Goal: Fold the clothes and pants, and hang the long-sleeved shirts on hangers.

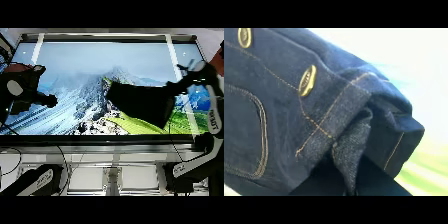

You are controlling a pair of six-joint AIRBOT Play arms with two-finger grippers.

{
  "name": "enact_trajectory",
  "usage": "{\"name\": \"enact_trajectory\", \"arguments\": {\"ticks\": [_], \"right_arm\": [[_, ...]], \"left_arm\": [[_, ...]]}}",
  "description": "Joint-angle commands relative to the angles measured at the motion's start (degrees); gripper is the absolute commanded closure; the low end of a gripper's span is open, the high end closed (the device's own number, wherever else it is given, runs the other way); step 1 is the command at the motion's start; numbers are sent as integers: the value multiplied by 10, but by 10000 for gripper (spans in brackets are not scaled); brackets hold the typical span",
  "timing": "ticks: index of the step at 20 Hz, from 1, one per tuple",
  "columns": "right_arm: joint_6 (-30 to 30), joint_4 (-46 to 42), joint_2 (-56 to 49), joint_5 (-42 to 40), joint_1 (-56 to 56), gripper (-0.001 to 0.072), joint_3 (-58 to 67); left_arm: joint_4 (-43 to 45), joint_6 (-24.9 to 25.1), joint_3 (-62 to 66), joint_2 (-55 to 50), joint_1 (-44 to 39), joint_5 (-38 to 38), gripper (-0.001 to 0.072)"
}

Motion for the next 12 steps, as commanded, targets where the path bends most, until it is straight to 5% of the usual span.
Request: {"name": "enact_trajectory", "arguments": {"ticks": [1,9,10,11,12], "right_arm": [[25,-75,43,6,-154,697,1],[41,-102,49,-9,-343,690,1],[43,-104,49,-5,-358,594,1],[43,-104,49,3,-372,408,1],[43,-105,49,12,-384,331,1]], "left_arm": [[-2,0,0,0,0,8,293],[-44,0,0,0,0,43,293],[-47,0,0,0,0,44,294],[-49,-2,0,0,0,44,293],[-50,-6,0,0,0,44,293]]}}
